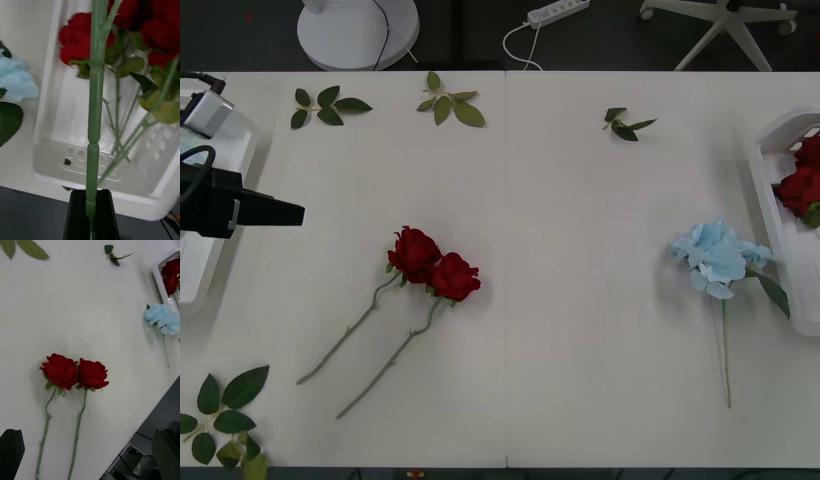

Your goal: Place the red flowers into the right box and the blue flowers into the left box. If a person shows an open palm, hand one flower to the person first, then continue sorting.

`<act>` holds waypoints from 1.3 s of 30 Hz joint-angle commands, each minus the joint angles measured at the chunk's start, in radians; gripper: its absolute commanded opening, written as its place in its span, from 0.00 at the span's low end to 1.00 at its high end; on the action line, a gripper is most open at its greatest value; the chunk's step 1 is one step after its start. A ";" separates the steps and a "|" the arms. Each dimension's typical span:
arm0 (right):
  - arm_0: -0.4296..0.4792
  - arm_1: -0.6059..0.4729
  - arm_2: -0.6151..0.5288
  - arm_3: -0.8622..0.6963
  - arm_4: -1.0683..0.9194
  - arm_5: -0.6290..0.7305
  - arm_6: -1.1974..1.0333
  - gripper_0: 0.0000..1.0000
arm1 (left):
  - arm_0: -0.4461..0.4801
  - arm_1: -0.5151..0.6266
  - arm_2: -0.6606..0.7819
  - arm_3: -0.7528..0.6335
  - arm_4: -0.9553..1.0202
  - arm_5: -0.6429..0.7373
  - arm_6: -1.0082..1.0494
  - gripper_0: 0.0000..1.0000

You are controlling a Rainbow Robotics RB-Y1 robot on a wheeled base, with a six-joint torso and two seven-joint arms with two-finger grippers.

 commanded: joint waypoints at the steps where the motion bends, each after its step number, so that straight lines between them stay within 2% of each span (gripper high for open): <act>1: -0.012 -0.001 -0.031 0.099 0.074 0.007 0.083 0.00 | -0.028 0.050 -0.118 0.017 -0.128 -0.012 -0.145 1.00; 10: 0.030 0.074 -0.038 0.220 0.160 -0.027 0.101 0.00 | -0.120 0.027 -0.386 0.026 -0.381 -0.130 -0.153 1.00; 14: 0.106 0.117 -0.085 0.240 0.167 -0.065 0.114 0.00 | -0.152 -0.008 -0.466 0.038 -0.481 -0.157 -0.153 1.00; 18: 0.211 0.160 -0.182 0.228 0.184 -0.090 0.130 0.00 | -0.198 -0.043 -0.543 0.076 -0.577 -0.165 -0.157 1.00; 22: 0.287 0.186 -0.252 0.208 0.203 -0.102 0.137 0.00 | -0.243 -0.065 -0.623 0.142 -0.597 -0.222 -0.157 1.00; 32: 0.304 0.211 -0.268 0.199 0.238 -0.104 0.130 0.00 | -0.290 -0.151 -0.728 0.233 -0.683 -0.275 -0.156 1.00; 34: 0.304 0.217 -0.274 0.199 0.243 -0.104 0.129 0.07 | -0.292 -0.154 -0.739 0.234 -0.689 -0.274 -0.151 1.00; 38: 0.302 0.218 -0.283 0.199 0.243 -0.105 0.123 0.39 | -0.294 -0.165 -0.770 0.234 -0.699 -0.275 -0.147 1.00; 39: 0.302 0.217 -0.285 0.199 0.243 -0.105 0.121 0.44 | -0.294 -0.166 -0.774 0.234 -0.702 -0.275 -0.144 1.00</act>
